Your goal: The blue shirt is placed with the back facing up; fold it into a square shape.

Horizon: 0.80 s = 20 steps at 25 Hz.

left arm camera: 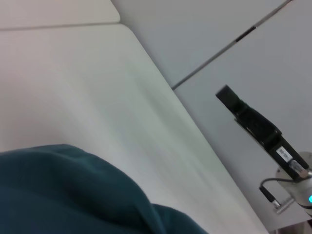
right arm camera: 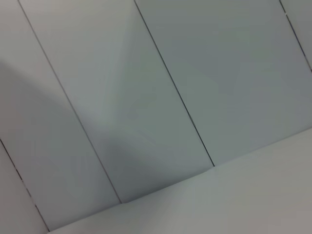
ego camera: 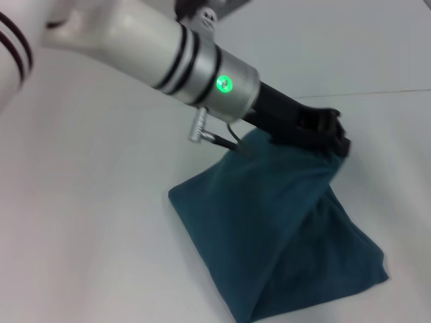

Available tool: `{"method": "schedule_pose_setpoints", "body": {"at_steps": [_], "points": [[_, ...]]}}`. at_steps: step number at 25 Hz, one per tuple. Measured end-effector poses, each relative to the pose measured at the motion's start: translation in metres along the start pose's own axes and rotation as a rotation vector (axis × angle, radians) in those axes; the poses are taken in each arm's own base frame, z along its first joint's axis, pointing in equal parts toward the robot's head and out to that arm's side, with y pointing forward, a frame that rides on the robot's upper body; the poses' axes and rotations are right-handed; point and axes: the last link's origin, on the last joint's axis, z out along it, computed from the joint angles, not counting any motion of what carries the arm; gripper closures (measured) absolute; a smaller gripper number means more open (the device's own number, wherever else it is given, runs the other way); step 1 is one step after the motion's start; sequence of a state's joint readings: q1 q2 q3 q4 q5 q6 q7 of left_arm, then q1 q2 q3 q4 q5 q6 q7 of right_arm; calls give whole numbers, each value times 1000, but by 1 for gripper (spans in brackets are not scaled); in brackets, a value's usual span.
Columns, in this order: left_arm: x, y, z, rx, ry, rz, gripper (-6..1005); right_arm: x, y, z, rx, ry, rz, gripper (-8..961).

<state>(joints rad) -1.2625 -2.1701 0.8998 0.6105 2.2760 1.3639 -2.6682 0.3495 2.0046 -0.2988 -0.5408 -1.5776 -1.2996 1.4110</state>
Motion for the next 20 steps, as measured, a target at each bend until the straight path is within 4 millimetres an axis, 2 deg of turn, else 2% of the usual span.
{"method": "schedule_pose_setpoints", "body": {"at_steps": [5, 11, 14, 20], "points": [[-10, 1, 18, -35, -15, -45, 879, 0, 1, 7, 10, 0, 3, 953], [-22, -1, 19, -76, -62, -83, 819, -1, 0, 9, 21, -6, 5, 953], [-24, -3, 15, -87, -54, -86, 705, -2, 0, 10, 16, -5, 1, 954], [-31, -21, -10, -86, 8, -67, 446, -4, 10, 17, -50, 46, -38, 943]]}}
